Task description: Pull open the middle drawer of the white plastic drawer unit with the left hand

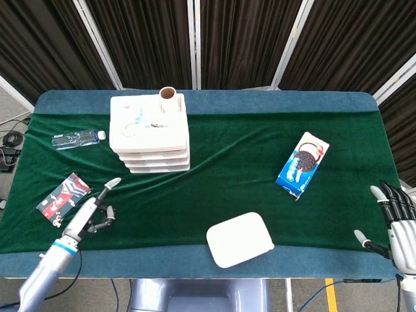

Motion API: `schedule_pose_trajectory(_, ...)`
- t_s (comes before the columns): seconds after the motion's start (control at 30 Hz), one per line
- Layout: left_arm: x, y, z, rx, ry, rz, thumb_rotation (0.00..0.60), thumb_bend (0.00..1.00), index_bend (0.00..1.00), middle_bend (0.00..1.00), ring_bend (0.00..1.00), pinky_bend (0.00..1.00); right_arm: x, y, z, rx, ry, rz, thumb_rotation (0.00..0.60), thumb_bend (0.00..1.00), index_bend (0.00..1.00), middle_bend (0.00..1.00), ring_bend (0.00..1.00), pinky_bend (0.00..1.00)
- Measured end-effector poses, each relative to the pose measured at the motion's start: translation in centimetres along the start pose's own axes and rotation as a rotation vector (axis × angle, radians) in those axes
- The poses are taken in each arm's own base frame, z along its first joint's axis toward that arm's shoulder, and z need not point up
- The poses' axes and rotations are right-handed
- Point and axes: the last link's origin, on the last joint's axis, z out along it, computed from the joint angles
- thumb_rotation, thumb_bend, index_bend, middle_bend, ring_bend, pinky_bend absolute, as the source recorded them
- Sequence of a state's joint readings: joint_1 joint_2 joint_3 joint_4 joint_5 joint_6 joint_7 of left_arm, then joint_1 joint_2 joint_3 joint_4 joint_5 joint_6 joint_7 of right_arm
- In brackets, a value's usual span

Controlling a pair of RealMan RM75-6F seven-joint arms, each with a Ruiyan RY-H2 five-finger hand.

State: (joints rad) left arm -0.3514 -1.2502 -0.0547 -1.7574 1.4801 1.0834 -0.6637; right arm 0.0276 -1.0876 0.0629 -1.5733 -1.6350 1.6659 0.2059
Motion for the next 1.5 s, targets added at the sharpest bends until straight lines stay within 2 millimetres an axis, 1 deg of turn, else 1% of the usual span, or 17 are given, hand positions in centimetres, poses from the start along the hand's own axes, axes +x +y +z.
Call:
schedule_pose_trajectory(0.13, -0.7, 0.1, 1.9, 0.004, -0.029, -0.060, 0.600, 0.95, 0.00, 0.83, 0.70, 0.75, 0.0, 0.1, 0.0, -0.001, 0.000, 0.003, 0.600, 0.08, 0.06, 0.00, 0.00, 0.00)
schedule_pose_trajectory(0.37, -1.3, 0.4, 3.9, 0.001, -0.030, -0.082, 0.600, 0.95, 0.00, 0.83, 0.70, 0.75, 0.2, 0.2, 0.0, -0.004, 0.006, 0.012, 0.600, 0.08, 0.06, 0.00, 0.00, 0.00)
schedule_pose_trajectory(0.6, -2.1, 1.2, 5.5, -0.004, -0.021, -0.074, 0.600, 0.95, 0.00, 0.83, 0.70, 0.75, 0.5, 0.4, 0.1, -0.008, 0.010, 0.027, 0.600, 0.08, 0.06, 0.00, 0.00, 0.00)
schedule_pose_trajectory(0.93, -3.6, 1.9, 8.9, 0.028, 0.009, -0.092, 0.600, 0.95, 0.00, 0.83, 0.70, 0.75, 0.8, 0.9, 0.2, -0.016, 0.010, 0.048, 0.600, 0.08, 0.06, 0.00, 0.00, 0.00)
schedule_pose_trajectory(1.17, -4.4, 2.5, 9.9, 0.025, 0.007, -0.078, 0.600, 0.95, 0.00, 0.83, 0.70, 0.75, 0.8, 1.0, 0.2, -0.020, 0.009, 0.053, 0.600, 0.08, 0.06, 0.00, 0.00, 0.00)
schedule_pose_trajectory(1.5, -4.5, 2.6, 10.8, 0.036, 0.027, -0.079, 0.600, 0.95, 0.00, 0.83, 0.70, 0.75, 0.9, 1.2, 0.3, -0.023, 0.008, 0.061, 0.600, 0.08, 0.06, 0.00, 0.00, 0.00)
